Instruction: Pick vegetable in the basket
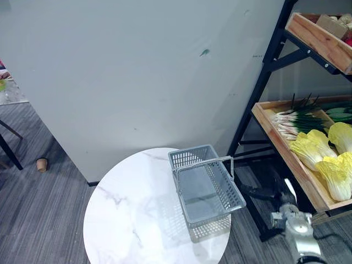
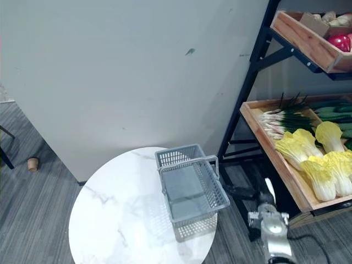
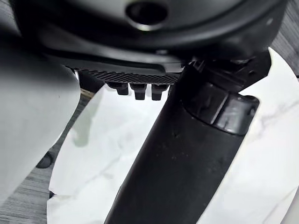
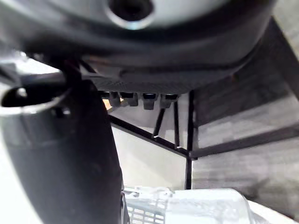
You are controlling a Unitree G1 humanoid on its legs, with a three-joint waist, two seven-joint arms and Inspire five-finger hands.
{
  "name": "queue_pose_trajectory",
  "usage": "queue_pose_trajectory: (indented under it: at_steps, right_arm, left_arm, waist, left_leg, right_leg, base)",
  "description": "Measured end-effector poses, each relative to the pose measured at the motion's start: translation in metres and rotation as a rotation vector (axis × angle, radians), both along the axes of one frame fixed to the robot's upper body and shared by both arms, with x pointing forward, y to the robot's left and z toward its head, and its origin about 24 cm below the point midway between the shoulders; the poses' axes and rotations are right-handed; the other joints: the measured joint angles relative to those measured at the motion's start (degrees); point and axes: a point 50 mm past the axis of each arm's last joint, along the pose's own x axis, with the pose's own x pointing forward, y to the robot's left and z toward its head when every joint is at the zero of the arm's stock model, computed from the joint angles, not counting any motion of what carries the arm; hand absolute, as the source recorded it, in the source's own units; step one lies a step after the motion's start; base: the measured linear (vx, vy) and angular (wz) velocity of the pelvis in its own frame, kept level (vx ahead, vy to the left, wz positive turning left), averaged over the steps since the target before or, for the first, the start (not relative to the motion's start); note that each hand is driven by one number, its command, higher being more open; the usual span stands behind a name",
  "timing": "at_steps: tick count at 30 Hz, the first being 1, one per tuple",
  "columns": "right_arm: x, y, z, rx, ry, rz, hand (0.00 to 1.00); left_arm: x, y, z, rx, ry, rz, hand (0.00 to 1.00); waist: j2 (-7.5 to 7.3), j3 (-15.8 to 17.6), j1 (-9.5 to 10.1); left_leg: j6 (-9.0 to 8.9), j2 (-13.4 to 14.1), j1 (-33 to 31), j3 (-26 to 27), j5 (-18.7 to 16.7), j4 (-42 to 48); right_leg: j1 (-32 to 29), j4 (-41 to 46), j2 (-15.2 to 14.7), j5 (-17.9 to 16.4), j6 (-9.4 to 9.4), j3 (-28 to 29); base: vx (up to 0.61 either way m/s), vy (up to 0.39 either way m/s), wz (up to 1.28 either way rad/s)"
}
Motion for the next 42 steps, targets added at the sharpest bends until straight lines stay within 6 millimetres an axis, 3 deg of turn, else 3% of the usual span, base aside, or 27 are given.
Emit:
queue_pose_trajectory:
  at_steps: [2,6,13,21,22,42]
  right_arm:
    - [0.016,-0.002,0.024,-0.194,-0.013,0.088,1.00]
    - [0.033,-0.002,0.049,-0.386,-0.031,0.162,1.00]
    - [0.043,0.001,0.065,-0.557,-0.030,0.281,1.00]
    - [0.053,0.011,0.075,-0.551,-0.017,0.394,1.00]
    - [0.068,0.008,0.084,-0.540,0.004,0.375,1.00]
    - [0.067,0.003,0.077,-0.488,0.109,0.356,1.00]
  left_arm:
    - [0.000,0.000,0.000,0.000,0.002,-0.002,1.00]
    - [0.000,0.001,0.000,-0.002,0.008,-0.005,1.00]
    - [-0.001,0.001,0.001,0.009,0.004,-0.029,1.00]
    - [-0.002,0.001,0.001,0.008,0.009,-0.031,1.00]
    - [-0.001,0.001,0.001,0.010,0.013,-0.056,1.00]
    - [-0.004,0.004,0.001,-0.016,0.031,-0.086,1.00]
  waist:
    - [0.01,0.0,-0.19]
    - [-0.06,0.1,-0.30]
    - [-0.19,0.2,-0.60]
    - [-0.28,0.3,-1.01]
    - [0.22,0.7,-1.96]
    - [0.65,0.9,-2.16]
  left_leg:
    - [0.19,0.0,-0.5,-0.2,0.2,0.0]
    - [0.35,0.0,-0.7,-0.5,0.3,0.0]
    - [0.93,-0.3,-1.7,-1.1,0.8,0.0]
    - [1.27,-0.8,-2.4,-1.4,1.0,0.0]
    - [1.22,-0.8,-3.3,-2.7,3.2,-0.4]
    - [1.04,-0.2,-4.1,-2.6,3.4,-0.4]
  right_leg:
    - [-0.5,0.0,0.0,0.5,-0.05,-0.2]
    - [-0.8,0.2,-0.1,0.9,-0.01,-0.4]
    - [-1.8,0.7,-0.5,1.1,0.33,-0.6]
    - [-2.4,0.7,-0.7,1.3,0.34,-0.7]
    - [-1.7,-2.0,-0.5,3.8,-0.19,-1.6]
    - [-2.9,-0.9,0.2,3.2,-1.02,-0.3]
  base:
    - [0.00,-0.004,0.03]
    - [-0.01,-0.002,0.02]
    - [-0.04,-0.002,0.03]
    - [-0.04,0.006,0.01]
    - [0.00,0.000,0.00]
    - [0.00,0.000,0.00]
